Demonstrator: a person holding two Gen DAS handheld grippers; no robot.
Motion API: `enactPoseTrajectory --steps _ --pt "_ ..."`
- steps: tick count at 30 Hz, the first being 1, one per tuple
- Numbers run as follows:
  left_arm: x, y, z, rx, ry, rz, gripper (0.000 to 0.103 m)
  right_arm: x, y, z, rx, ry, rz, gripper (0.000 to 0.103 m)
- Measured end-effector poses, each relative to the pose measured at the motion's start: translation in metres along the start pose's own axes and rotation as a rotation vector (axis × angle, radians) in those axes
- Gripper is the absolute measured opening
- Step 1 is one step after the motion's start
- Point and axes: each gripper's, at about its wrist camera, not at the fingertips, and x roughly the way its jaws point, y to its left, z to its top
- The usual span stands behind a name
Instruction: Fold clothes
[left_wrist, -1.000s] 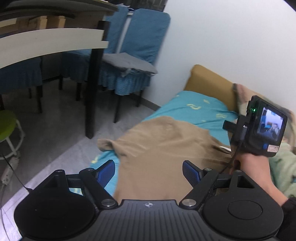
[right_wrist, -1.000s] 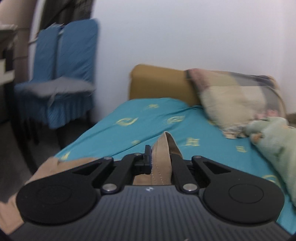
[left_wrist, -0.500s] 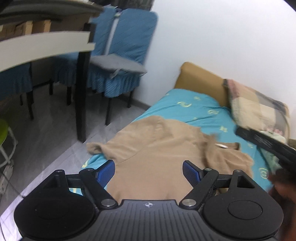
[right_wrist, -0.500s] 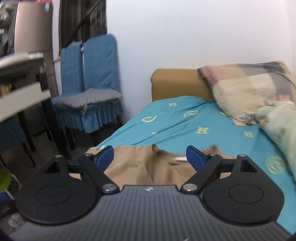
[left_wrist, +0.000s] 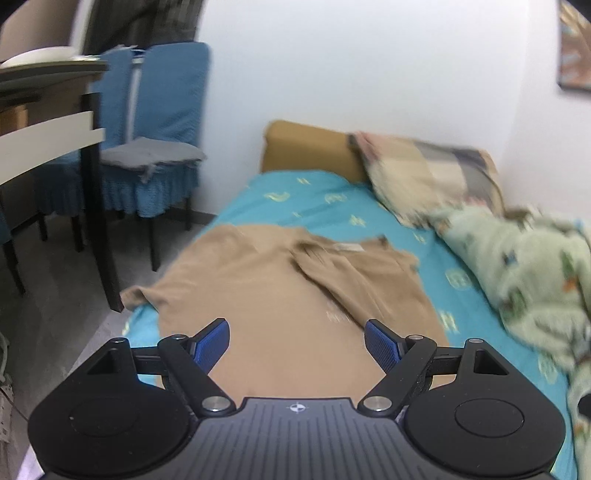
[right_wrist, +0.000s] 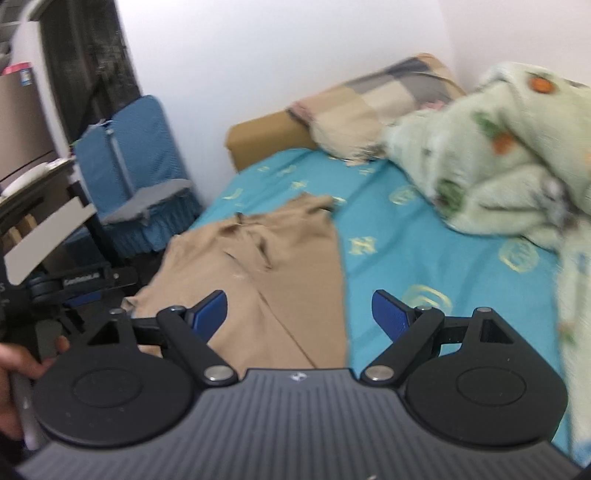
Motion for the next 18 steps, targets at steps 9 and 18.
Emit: enactPoseTrajectory --steps 9,18 --pt "-0.019 -0.087 -0.058 0.166 0.171 -0.197 0.079 -0.060 -0.045 0.015 0.013 -0.168 -0.042 0.087" --pt "-0.014 -0.173 -0.129 0.343 0.354 -0.410 0.068 -0.055 -0.111 0.014 0.194 -0.148 -0.085 0.087"
